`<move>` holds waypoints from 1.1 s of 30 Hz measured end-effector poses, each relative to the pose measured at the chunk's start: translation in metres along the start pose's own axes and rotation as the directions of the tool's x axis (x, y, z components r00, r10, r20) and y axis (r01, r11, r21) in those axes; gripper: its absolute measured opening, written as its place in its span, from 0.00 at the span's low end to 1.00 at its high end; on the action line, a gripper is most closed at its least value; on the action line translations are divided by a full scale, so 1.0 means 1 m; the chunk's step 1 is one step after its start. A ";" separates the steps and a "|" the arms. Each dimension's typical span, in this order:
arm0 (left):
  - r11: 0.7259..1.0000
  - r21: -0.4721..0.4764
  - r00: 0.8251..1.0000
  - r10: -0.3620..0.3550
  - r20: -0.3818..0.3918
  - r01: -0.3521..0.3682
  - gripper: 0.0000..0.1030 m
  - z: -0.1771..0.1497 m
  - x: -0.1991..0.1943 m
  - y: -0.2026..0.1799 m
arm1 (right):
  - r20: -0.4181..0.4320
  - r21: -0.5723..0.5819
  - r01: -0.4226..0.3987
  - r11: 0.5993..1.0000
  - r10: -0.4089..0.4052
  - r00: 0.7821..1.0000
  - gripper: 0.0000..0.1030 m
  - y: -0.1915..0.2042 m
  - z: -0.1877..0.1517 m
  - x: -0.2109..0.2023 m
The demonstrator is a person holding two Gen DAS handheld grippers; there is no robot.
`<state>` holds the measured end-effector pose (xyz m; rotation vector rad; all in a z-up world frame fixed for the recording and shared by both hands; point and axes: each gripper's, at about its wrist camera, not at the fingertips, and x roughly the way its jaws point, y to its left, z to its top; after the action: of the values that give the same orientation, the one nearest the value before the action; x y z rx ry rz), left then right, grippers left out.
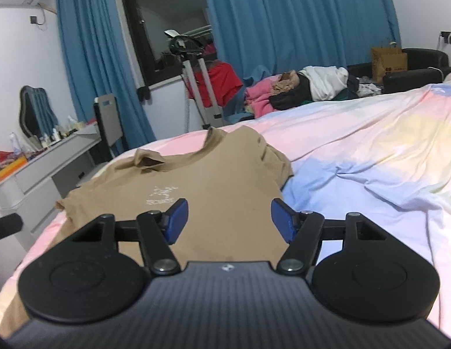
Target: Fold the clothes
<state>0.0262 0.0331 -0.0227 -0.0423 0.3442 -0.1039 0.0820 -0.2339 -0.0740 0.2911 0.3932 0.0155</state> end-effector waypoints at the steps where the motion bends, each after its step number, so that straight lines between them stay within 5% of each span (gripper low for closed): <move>1: 1.000 0.003 1.000 -0.004 -0.003 0.004 1.00 -0.001 0.002 0.002 | -0.005 0.006 0.007 1.000 -0.007 1.000 0.62 -0.001 -0.001 0.002; 7: 0.997 -0.071 1.000 -0.016 -0.005 0.016 1.00 -0.001 0.015 0.018 | -0.050 0.007 0.069 0.998 -0.069 0.996 0.60 -0.006 -0.006 0.022; 9: 0.995 -0.102 1.000 -0.007 -0.010 0.006 1.00 0.000 0.023 0.024 | -0.067 0.004 0.092 0.996 -0.091 0.994 0.47 -0.008 -0.008 0.030; 14: 0.987 -0.158 1.000 -0.018 -0.016 0.015 1.00 0.001 0.038 0.036 | -0.108 0.057 0.154 0.986 -0.147 0.983 0.38 -0.022 -0.008 0.048; 20: 0.981 -0.194 0.999 -0.028 -0.046 0.018 1.00 -0.006 0.060 0.040 | -0.074 0.085 0.179 0.980 -0.172 0.982 0.38 -0.035 0.005 0.073; 23: 0.975 -0.221 0.998 -0.026 -0.049 0.015 1.00 -0.009 0.072 0.038 | -0.070 0.131 0.123 0.984 -0.114 0.991 0.39 -0.046 0.014 0.091; 27: 0.979 -0.202 0.998 0.002 -0.058 -0.014 1.00 -0.019 0.083 0.032 | -0.066 0.252 0.143 0.957 -0.131 0.989 0.61 -0.065 0.031 0.115; 33: 0.983 -0.183 0.995 0.005 -0.102 -0.024 1.00 -0.028 0.098 0.028 | -0.052 0.376 0.092 0.922 -0.079 0.996 0.64 -0.081 0.057 0.163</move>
<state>0.1113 0.0501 -0.0831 -0.2183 0.4545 -0.0593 0.2510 -0.3156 -0.1076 0.6560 0.4435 -0.1433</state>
